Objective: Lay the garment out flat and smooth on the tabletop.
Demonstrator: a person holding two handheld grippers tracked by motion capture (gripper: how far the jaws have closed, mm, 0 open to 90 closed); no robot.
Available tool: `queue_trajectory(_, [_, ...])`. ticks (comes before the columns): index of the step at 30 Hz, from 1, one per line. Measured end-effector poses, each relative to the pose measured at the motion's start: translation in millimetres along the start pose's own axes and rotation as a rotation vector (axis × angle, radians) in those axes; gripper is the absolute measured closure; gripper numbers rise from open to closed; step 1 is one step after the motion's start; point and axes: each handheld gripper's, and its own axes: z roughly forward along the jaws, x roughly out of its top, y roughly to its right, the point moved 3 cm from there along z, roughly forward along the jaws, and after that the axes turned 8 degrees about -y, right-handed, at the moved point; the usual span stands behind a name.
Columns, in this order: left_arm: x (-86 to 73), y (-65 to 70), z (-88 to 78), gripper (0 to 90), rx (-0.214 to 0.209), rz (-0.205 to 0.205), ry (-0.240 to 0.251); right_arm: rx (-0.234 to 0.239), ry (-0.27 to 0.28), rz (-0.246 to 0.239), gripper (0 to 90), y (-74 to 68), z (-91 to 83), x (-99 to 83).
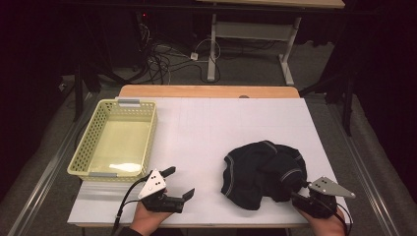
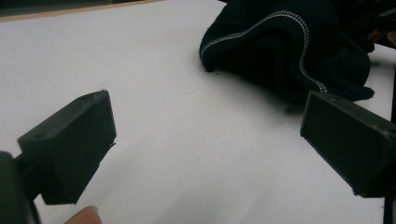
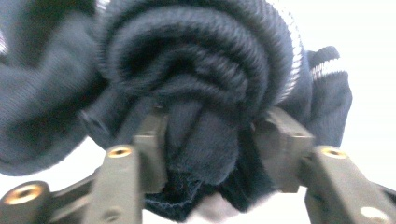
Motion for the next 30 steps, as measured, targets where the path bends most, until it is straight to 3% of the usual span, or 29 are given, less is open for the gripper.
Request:
queue_trajectory(4, [0.0,-0.1,0.1,2.8,-0.001,0.0,0.0,0.008,0.099,0.017,29.1,-5.1,-18.9,17.5])
queue_trajectory(7, [0.0,-0.2,0.1,2.9,-0.001,0.0,-0.001,0.012,0.166,-0.006,26.9,-13.2,-32.7,29.5])
queue_trajectory(11, [0.0,0.1,0.2,2.9,0.0,0.001,-0.002,0.019,0.208,-0.046,27.3,-24.2,-40.9,40.1])
queue_trajectory(12, [0.0,0.2,0.3,2.9,0.0,0.001,-0.002,0.009,0.201,-0.071,28.0,-27.4,-37.3,42.1])
queue_trajectory(16, [0.1,0.3,0.4,2.9,0.002,0.002,-0.004,-0.003,0.175,-0.067,29.9,-25.0,-23.8,41.6])
queue_trajectory(18, [0.0,0.5,0.4,2.9,0.003,0.002,-0.004,-0.015,0.125,-0.06,41.2,-19.7,-10.2,36.6])
queue_trajectory(19, [0.0,0.4,0.4,2.9,0.003,0.0,-0.003,-0.015,0.125,-0.06,41.2,-19.7,-10.2,36.6])
queue_trajectory(23, [0.6,0.0,1.6,2.9,0.008,-0.01,-0.013,-0.007,0.048,-0.074,55.1,-17.2,5.3,23.1])
queue_trajectory(24, [1.1,0.0,2.4,2.8,0.014,-0.012,-0.023,-0.005,0.036,-0.08,62.5,-17.0,11.7,16.3])
queue_trajectory(26, [2.9,1.1,5.8,2.9,0.025,-0.024,-0.059,-0.002,0.04,-0.08,67.0,-17.2,12.5,14.4])
queue_trajectory(29, [10.2,8.5,17.2,2.9,-0.017,-0.069,-0.088,0.009,0.037,-0.086,73.6,-20.2,12.8,12.2])
queue_trajectory(30, [14.4,13.4,23.5,2.9,-0.032,-0.066,-0.096,0.014,0.037,-0.089,74.8,-21.0,13.0,11.6])
